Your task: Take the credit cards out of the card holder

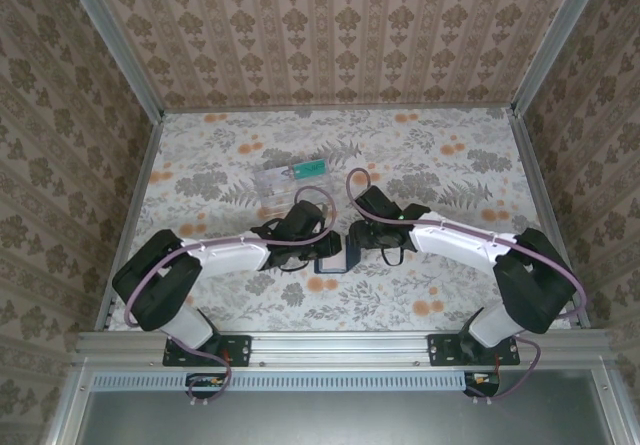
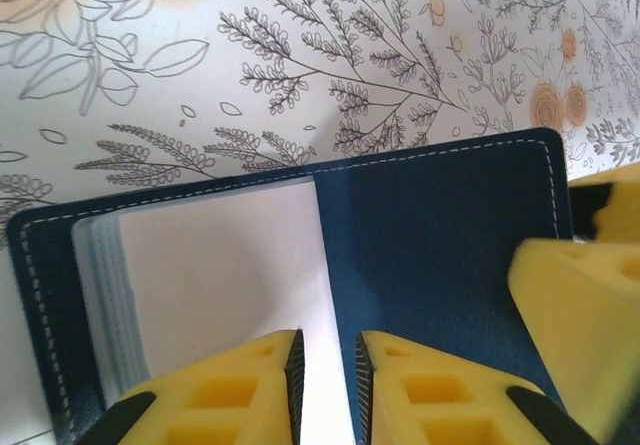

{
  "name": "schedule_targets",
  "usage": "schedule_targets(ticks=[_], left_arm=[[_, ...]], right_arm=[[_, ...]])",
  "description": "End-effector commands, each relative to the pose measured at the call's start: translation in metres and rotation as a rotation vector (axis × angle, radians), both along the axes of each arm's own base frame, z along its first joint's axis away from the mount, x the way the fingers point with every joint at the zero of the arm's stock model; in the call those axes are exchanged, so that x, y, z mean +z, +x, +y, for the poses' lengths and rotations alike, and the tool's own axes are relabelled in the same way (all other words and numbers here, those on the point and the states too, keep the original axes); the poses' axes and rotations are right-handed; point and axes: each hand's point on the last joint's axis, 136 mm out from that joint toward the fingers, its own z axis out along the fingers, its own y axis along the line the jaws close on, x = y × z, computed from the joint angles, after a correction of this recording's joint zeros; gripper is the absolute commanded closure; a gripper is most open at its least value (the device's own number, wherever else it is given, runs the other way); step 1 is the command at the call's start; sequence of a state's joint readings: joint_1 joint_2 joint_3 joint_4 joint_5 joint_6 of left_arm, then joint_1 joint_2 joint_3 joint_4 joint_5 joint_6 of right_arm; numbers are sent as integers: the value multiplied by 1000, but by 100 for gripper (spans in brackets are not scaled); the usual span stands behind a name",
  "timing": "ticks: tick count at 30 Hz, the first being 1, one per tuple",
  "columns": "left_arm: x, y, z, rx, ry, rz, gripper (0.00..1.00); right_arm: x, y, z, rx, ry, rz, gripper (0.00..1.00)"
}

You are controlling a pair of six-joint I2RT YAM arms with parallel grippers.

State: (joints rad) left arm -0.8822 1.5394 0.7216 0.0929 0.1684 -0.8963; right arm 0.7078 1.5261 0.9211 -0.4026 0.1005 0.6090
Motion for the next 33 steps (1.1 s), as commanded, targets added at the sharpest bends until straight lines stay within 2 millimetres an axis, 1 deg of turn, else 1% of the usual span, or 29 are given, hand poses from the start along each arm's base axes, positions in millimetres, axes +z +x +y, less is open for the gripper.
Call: schedule_targets(ticks=[1, 2, 5, 11, 16, 21, 24, 30, 33], left_arm=[[10, 4, 14, 45, 16, -25, 72], [7, 4, 19, 54, 26, -18, 70], [0, 6, 26, 74, 33, 0, 68], [-17, 5, 29, 86, 53, 49, 65], [-22, 2, 26, 74, 44, 63, 62], [-17, 1, 12, 42, -42, 63, 58], [-10, 0, 4, 21, -82, 48, 50], [2, -2, -3, -16, -114, 15, 34], [5, -3, -6, -30, -128, 7, 29]], right_arm=[[-12, -7, -13, -4, -69, 17, 70], [-15, -8, -15, -4, -77, 19, 76], [-24, -11, -19, -2, -96, 27, 85], [-41, -11, -19, 2, -118, 51, 90], [-42, -10, -17, 6, -111, 52, 89], [-42, -10, -16, 7, -107, 52, 88], [-43, -10, -15, 7, -105, 55, 88], [-44, -11, -15, 3, -100, 58, 87], [-43, -11, -15, 0, -97, 56, 86]])
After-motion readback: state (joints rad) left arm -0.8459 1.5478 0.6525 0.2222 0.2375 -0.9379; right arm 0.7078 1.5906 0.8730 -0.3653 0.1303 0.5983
